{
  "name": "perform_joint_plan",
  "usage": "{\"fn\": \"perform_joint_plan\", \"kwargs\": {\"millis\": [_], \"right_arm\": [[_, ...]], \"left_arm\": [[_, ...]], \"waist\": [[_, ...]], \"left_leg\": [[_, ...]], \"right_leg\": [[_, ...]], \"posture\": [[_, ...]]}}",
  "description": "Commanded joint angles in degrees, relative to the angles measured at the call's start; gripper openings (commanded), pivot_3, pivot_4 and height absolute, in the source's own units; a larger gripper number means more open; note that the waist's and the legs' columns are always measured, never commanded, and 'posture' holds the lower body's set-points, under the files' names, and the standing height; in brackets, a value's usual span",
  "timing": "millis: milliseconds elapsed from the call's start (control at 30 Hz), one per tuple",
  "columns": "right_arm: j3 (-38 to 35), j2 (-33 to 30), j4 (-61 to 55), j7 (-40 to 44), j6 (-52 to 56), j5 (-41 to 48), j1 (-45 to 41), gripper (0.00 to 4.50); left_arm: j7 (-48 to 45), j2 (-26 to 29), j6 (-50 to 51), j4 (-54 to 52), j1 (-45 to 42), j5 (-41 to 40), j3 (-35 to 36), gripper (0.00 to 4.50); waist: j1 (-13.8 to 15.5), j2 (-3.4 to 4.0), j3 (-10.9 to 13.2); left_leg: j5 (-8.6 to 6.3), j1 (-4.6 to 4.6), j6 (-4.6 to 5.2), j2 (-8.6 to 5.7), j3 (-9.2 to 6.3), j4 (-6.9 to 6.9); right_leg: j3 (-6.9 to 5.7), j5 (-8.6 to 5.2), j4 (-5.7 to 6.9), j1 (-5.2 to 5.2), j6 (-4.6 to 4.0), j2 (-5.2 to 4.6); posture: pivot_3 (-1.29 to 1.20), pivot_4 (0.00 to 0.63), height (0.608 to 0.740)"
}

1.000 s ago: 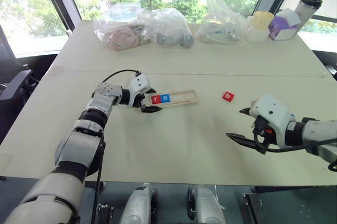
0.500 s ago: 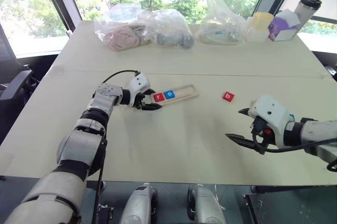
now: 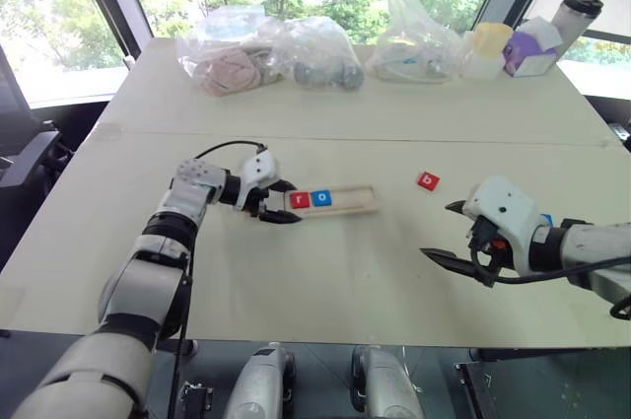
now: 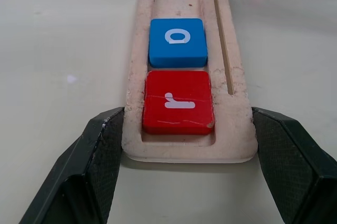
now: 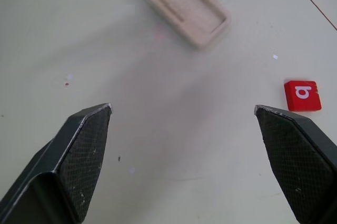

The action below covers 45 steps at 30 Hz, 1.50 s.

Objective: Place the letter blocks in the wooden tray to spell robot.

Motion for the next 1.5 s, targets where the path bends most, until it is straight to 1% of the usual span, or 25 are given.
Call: {"fn": "perform_joint_plan", "kwargs": {"millis": [33, 133, 233, 333, 433, 567, 700, 867, 1467, 1500], "right_arm": [[-1.41, -0.48, -1.42, -0.04, -0.15, 0.32, -0.13, 4.5], [-1.51, -0.68, -1.43, 0.11, -0.15, 0.32, -0.08, 4.5], [-1.16, -0.57, -1.59, -0.05, 0.02, 0.45, -0.42, 4.5], [-0.78, -0.38, -1.7, -0.2, 0.05, 0.51, -0.62, 4.5], [-0.31, -0.16, -1.63, -0.24, -0.1, 0.57, -0.91, 4.5], [0.36, 0.09, -1.61, -0.56, -0.08, 0.6, -1.43, 4.5], [0.92, 0.6, -1.64, -0.99, -0.07, 0.63, -1.82, 4.5], [1.45, 1.29, -1.65, -1.54, -0.19, 0.41, -1.9, 4.5], [2.24, 1.7, -1.47, -2.29, -0.74, 0.28, -2.16, 4.5], [2.27, 1.66, -1.43, -2.28, -0.77, 0.24, -2.19, 4.5]], "left_arm": [[-4.33, 1.24, 1.68, -9.27, 5.03, -0.68, -2.32, 3.14], [-5.67, 2.64, 5.2, -19.37, 10.04, -2.46, -2.81, 3.14], [-5.4, 3.72, 7.96, -27.0, 13.63, -3.42, -3.41, 3.14], [-5.01, 4.64, 10.24, -32.67, 16.17, -4.15, -4.02, 3.14], [-3.87, 5.03, 11.67, -36.15, 17.87, -3.98, -4.35, 3.14], [-1.94, 5.04, 13.1, -38.59, 19.05, -3.7, -4.67, 3.14], [2.12, 3.65, 15.17, -39.68, 19.07, -3.33, -4.65, 3.14], [4.54, 2.53, 17.37, -42.04, 19.46, -3.98, -5.24, 3.14], [5.29, 2.99, 17.98, -43.47, 19.44, -4.4, -6.6, 3.14], [5.35, 3.02, 18.03, -43.43, 19.43, -4.39, -6.57, 4.2]], "waist": [[-0.02, 0.01, 0.0], [-0.03, 0.04, -0.02], [-0.01, 0.04, -0.02], [-0.01, 0.05, -0.03], [0.0, 0.06, -0.03], [0.01, 0.06, -0.03], [0.13, 0.06, -0.03], [0.02, 0.06, -0.03], [0.02, 0.06, -0.03], [0.03, 0.06, -0.03]], "left_leg": [[0.0, -0.01, 0.0, 0.0, 0.0, 0.0], [-0.02, 0.0, 0.01, 0.0, 0.0, -0.01], [-0.02, 0.0, 0.01, 0.0, -0.01, -0.01], [-0.02, 0.0, 0.01, 0.0, -0.01, -0.01], [-0.02, 0.0, 0.01, 0.0, -0.01, -0.01], [-0.03, 0.0, 0.02, 0.0, -0.01, -0.01], [-0.02, 0.0, 0.02, 0.0, -0.01, -0.01], [-0.02, -0.01, 0.02, -0.01, -0.01, 0.0], [-0.03, -0.01, 0.02, 0.0, -0.02, -0.01], [-0.03, -0.01, 0.03, 0.0, -0.02, -0.02]], "right_leg": [[0.0, 0.0, -0.02, 0.0, -0.01, -0.03], [0.03, -0.02, -0.05, 0.01, -0.04, -0.09], [0.07, -0.02, -0.05, 0.01, -0.05, -0.12], [0.08, -0.02, -0.06, 0.02, -0.07, -0.13], [0.08, -0.02, -0.07, 0.01, -0.07, -0.13], [0.08, -0.02, -0.08, 0.01, -0.08, -0.12], [0.07, -0.02, -0.08, 0.02, -0.08, -0.12], [0.03, -0.02, -0.09, 0.03, -0.08, -0.1], [0.02, -0.02, -0.1, 0.0, -0.08, -0.08], [0.02, -0.02, -0.1, 0.0, -0.08, -0.08]], "posture": [[0.0, 0.15, 0.74], [0.0, 0.15, 0.74], [0.0, 0.15, 0.74], [0.0, 0.15, 0.74], [0.0, 0.15, 0.74], [0.0, 0.15, 0.74], [0.0, 0.15, 0.74], [0.0, 0.15, 0.74], [0.0, 0.15, 0.74], [0.0, 0.15, 0.74]]}}
